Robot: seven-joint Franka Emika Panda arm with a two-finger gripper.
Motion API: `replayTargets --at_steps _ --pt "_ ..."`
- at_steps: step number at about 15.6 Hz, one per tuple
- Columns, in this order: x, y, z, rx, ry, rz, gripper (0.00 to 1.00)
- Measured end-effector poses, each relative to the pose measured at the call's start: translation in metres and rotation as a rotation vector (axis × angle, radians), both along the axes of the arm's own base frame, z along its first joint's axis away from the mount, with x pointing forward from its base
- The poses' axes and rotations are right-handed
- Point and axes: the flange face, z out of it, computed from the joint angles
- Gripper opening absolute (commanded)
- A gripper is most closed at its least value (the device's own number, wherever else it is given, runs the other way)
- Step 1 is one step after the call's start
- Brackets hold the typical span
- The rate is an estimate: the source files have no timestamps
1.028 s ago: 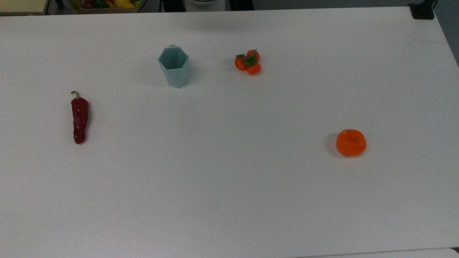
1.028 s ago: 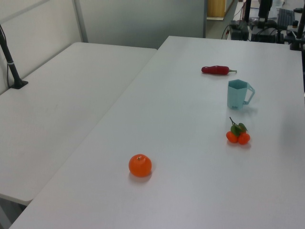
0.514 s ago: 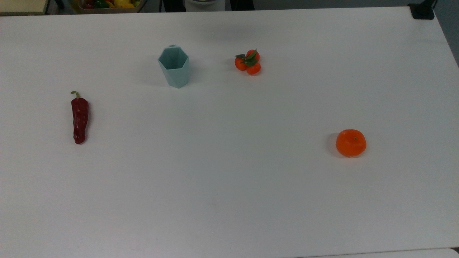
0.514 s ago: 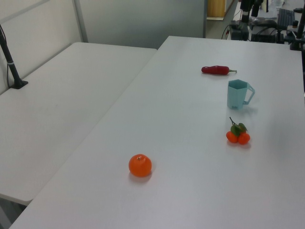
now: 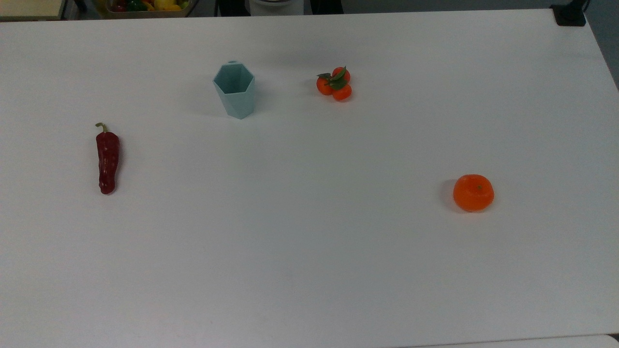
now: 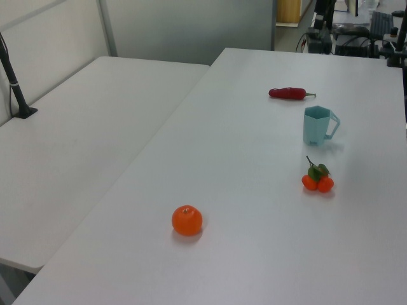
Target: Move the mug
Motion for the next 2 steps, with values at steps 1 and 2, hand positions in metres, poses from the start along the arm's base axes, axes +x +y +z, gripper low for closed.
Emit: replayTargets --at_steps 1,2 --pt "0.0005 0.001 -0.0008 0.0 0.001 0.002 1.0" --pt "0.001 0.0017 -0.0014 0.0 0.003 0.004 1.0"
